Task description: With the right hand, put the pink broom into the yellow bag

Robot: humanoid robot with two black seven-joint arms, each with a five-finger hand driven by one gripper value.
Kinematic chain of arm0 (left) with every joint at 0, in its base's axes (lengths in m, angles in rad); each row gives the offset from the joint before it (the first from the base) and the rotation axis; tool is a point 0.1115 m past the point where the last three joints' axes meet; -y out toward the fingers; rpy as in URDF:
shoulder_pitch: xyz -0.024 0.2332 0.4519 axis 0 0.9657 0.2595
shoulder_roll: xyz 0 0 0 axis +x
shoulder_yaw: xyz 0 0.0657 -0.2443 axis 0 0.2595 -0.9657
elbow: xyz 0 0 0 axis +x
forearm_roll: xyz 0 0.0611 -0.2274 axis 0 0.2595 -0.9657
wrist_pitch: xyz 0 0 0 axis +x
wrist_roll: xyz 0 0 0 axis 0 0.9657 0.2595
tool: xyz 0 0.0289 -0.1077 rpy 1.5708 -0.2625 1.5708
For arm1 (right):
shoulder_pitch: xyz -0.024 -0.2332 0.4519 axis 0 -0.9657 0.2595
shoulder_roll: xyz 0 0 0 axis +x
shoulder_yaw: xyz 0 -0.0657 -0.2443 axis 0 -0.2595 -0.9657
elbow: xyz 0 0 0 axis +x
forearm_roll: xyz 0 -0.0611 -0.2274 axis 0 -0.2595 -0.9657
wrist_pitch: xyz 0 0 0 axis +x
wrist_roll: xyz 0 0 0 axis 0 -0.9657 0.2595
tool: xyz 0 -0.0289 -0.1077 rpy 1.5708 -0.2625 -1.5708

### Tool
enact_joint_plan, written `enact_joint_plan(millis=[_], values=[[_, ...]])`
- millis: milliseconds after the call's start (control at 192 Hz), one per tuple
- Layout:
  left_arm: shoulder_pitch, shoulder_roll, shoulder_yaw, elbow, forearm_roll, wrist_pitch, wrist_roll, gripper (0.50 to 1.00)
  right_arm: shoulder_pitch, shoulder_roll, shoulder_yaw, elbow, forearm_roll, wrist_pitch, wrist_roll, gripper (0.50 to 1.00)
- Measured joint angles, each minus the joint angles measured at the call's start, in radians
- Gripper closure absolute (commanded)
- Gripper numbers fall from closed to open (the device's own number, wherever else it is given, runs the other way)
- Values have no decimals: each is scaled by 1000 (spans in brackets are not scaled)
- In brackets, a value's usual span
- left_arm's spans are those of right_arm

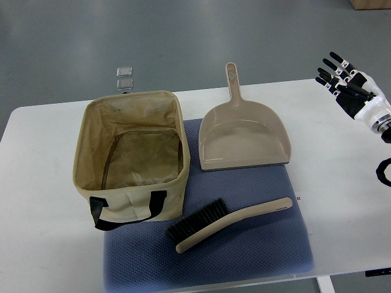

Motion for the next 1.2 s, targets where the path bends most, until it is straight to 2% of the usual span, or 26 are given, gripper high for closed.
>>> enact_joint_plan(millis=[605,1200], values=[[0,0,0,0,0,0,0,500,2,-3,8,0,2,7,0,564],[0,0,0,0,0,0,0,500,3,-14,-3,13,-16,50,2,566]])
